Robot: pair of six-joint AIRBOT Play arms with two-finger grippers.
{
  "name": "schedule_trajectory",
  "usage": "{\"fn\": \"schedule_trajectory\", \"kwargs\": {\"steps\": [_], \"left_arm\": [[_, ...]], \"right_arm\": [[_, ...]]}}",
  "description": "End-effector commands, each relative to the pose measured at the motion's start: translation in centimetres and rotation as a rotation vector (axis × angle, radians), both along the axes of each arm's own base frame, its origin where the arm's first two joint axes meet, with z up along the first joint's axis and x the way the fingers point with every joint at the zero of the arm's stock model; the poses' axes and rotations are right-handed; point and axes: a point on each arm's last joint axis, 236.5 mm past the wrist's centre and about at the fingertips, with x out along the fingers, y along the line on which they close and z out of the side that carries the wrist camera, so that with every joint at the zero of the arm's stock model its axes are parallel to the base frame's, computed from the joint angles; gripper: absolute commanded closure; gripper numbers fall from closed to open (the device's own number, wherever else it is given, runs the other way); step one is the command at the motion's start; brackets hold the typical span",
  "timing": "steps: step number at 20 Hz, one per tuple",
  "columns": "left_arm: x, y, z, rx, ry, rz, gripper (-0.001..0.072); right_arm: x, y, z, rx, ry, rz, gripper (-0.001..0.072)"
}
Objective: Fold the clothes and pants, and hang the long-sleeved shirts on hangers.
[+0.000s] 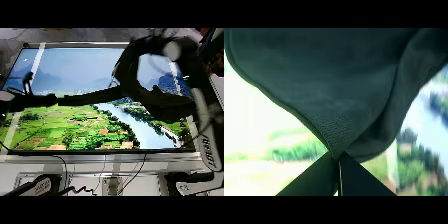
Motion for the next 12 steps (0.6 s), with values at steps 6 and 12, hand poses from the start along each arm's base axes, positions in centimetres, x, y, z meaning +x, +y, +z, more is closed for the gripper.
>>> {"fn": "schedule_trajectory", "kwargs": {"steps": [6,12], "left_arm": [[4.6,12.8,21.2,0.071,-0.528,0.377,0.0688],[2.1,17.8,19.3,0.159,-0.449,0.443,0.0688]], "right_arm": [[-13.5,-29.8,15.1,-0.021,-0.289,-0.619,0.0672],[-20.6,-39.0,5.4,0.083,0.072,-0.916,0.0673]]}}
